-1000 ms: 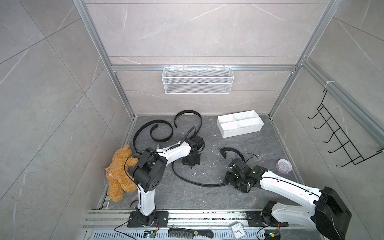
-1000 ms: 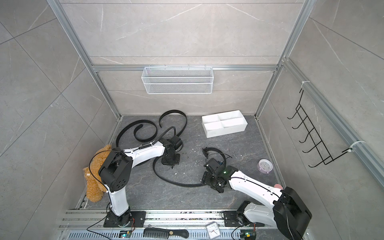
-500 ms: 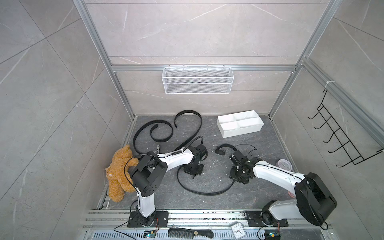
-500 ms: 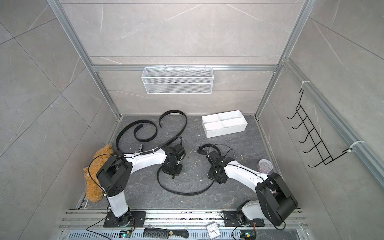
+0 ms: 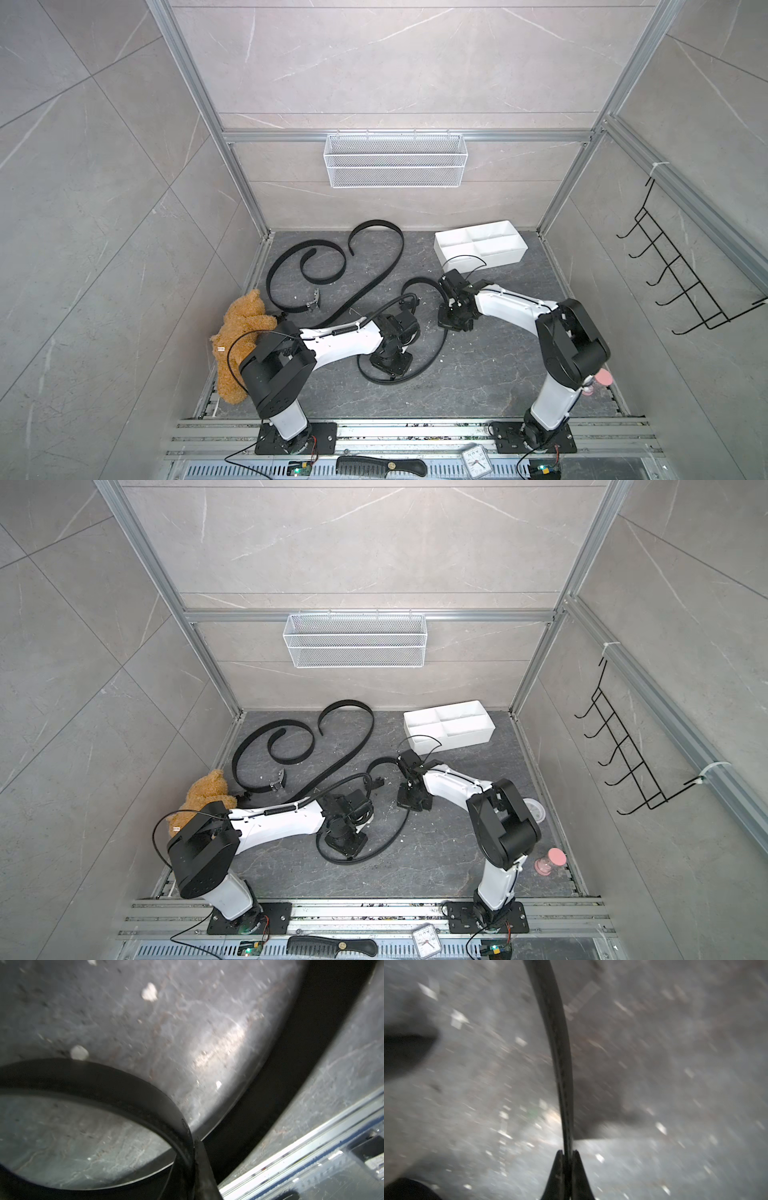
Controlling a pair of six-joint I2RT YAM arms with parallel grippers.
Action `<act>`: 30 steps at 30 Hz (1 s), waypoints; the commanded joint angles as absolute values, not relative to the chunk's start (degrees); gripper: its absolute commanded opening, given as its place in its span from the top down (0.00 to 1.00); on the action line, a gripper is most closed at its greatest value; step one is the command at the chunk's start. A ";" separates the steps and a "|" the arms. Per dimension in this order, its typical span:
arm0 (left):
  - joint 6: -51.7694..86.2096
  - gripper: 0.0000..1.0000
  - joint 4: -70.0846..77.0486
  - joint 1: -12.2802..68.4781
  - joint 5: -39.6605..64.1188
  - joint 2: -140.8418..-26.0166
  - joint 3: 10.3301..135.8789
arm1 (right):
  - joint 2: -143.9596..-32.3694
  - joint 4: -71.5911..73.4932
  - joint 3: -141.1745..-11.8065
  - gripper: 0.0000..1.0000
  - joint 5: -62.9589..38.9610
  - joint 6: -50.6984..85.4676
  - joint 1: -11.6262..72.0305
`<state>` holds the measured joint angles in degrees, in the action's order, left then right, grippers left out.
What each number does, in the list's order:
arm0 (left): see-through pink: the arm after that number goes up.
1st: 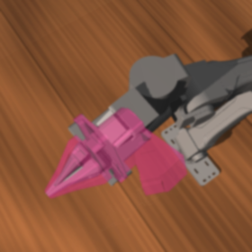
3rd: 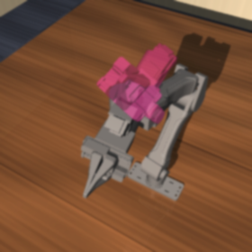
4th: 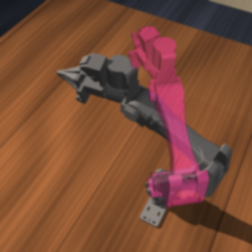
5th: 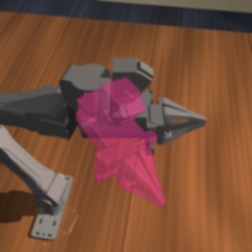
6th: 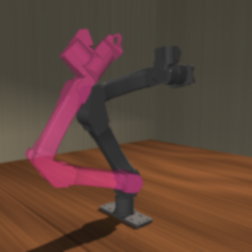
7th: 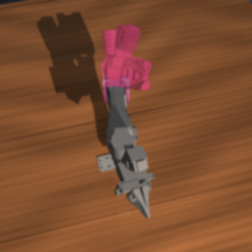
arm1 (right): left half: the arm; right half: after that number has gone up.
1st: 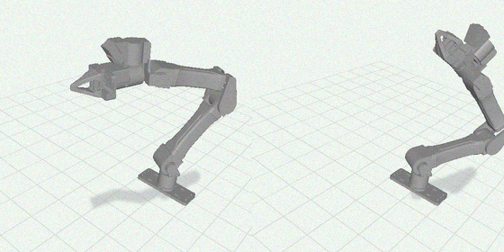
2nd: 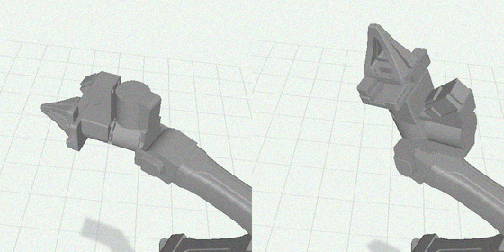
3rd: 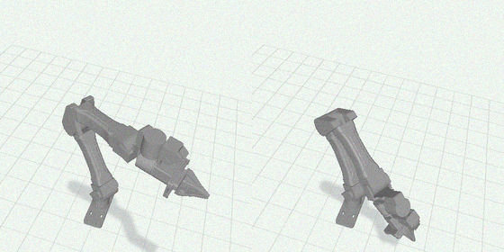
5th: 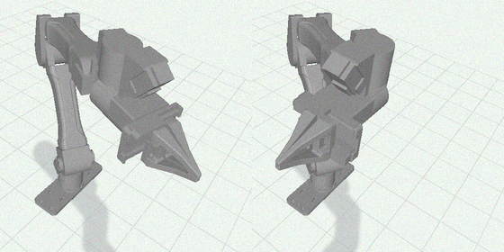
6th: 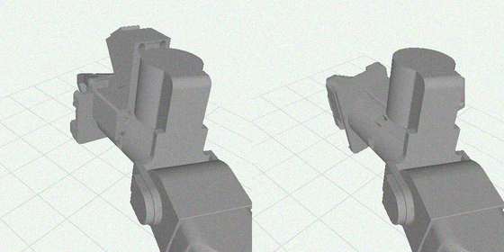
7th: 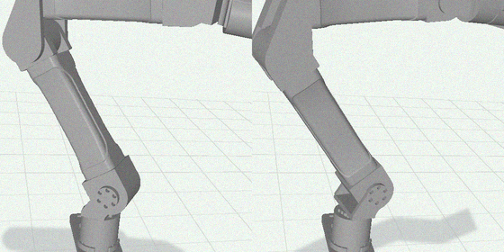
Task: Place the belts into the storage roll
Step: Roll the belt at the center of the board.
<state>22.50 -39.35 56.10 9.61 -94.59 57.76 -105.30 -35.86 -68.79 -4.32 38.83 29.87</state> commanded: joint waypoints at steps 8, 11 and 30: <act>18.12 1.00 -36.53 58.71 13.39 -102.15 63.93 | -121.95 -40.71 -92.47 1.00 -9.49 30.55 32.30; 16.61 1.00 -36.26 59.10 15.48 -104.59 66.27 | -128.42 -45.87 -102.12 1.00 -10.09 28.07 32.43; 23.67 1.00 -30.17 59.02 8.36 -94.13 57.57 | -99.40 -44.82 -75.87 0.22 -9.60 32.18 25.34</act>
